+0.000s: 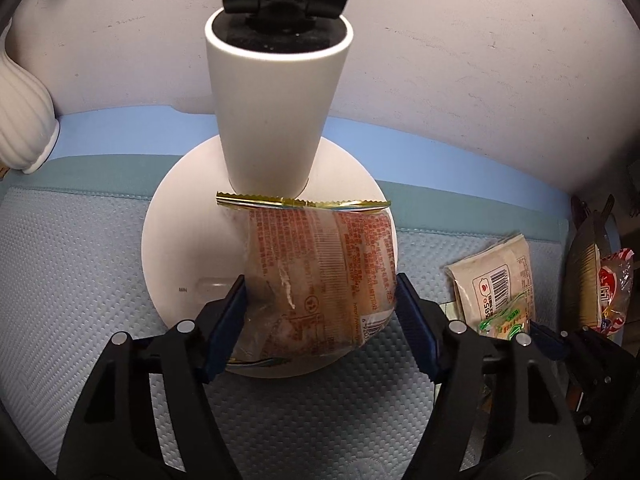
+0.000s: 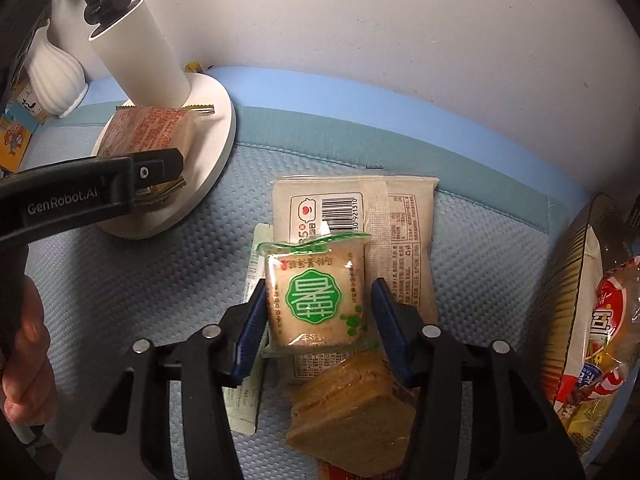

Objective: Organize snacks
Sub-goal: 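Lift both packets, carry them over the brown glass bowl and open both tools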

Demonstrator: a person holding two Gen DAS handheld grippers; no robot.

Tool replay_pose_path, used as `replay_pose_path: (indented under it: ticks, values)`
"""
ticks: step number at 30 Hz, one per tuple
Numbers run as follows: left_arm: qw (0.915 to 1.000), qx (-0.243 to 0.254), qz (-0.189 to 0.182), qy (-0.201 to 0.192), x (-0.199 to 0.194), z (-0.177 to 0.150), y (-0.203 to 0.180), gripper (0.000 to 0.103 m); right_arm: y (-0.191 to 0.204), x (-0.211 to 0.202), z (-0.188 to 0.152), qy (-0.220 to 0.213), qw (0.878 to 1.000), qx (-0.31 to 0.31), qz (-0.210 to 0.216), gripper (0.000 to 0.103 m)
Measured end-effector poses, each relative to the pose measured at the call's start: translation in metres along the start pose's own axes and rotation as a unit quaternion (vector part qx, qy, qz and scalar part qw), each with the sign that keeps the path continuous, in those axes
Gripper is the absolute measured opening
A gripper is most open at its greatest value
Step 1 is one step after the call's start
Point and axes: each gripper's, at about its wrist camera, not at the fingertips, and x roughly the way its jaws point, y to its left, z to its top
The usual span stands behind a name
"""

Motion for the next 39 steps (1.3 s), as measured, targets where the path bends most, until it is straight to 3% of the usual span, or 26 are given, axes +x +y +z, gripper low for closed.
replay_pose_path:
  ticks: [7, 13, 20, 23, 28, 33, 39]
  values:
    - [0.9999, 0.013, -0.005, -0.006, -0.028, -0.030, 0.005, 0.067, -0.008, -0.007, -0.003, -0.003, 1.000, 0.019, 0.023, 0.044]
    - [0.9997, 0.010, -0.003, -0.022, -0.067, -0.063, 0.024, 0.067, 0.000, -0.039, -0.014, -0.026, 0.998, 0.024, 0.046, 0.044]
    - [0.9996, 0.005, 0.007, -0.027, -0.103, -0.103, 0.044, 0.067, 0.033, -0.064, -0.062, -0.014, 0.996, 0.015, 0.085, 0.044]
    - [0.9999, 0.003, 0.008, -0.013, -0.100, -0.121, 0.057, 0.067, 0.040, -0.056, -0.091, 0.019, 0.994, 0.025, 0.109, 0.044]
    - [0.9996, 0.004, 0.016, 0.023, -0.072, -0.157, 0.061, 0.067, 0.056, -0.027, -0.128, 0.063, 0.992, 0.040, 0.106, 0.044]
    - [0.9988, 0.031, 0.029, 0.025, -0.064, -0.174, 0.058, 0.067, 0.062, -0.022, -0.141, 0.064, 0.991, 0.048, 0.103, 0.047]
    - [0.9987, 0.032, 0.026, 0.030, -0.063, -0.180, 0.060, 0.073, 0.065, -0.023, -0.150, 0.066, 0.990, 0.062, 0.104, 0.061]
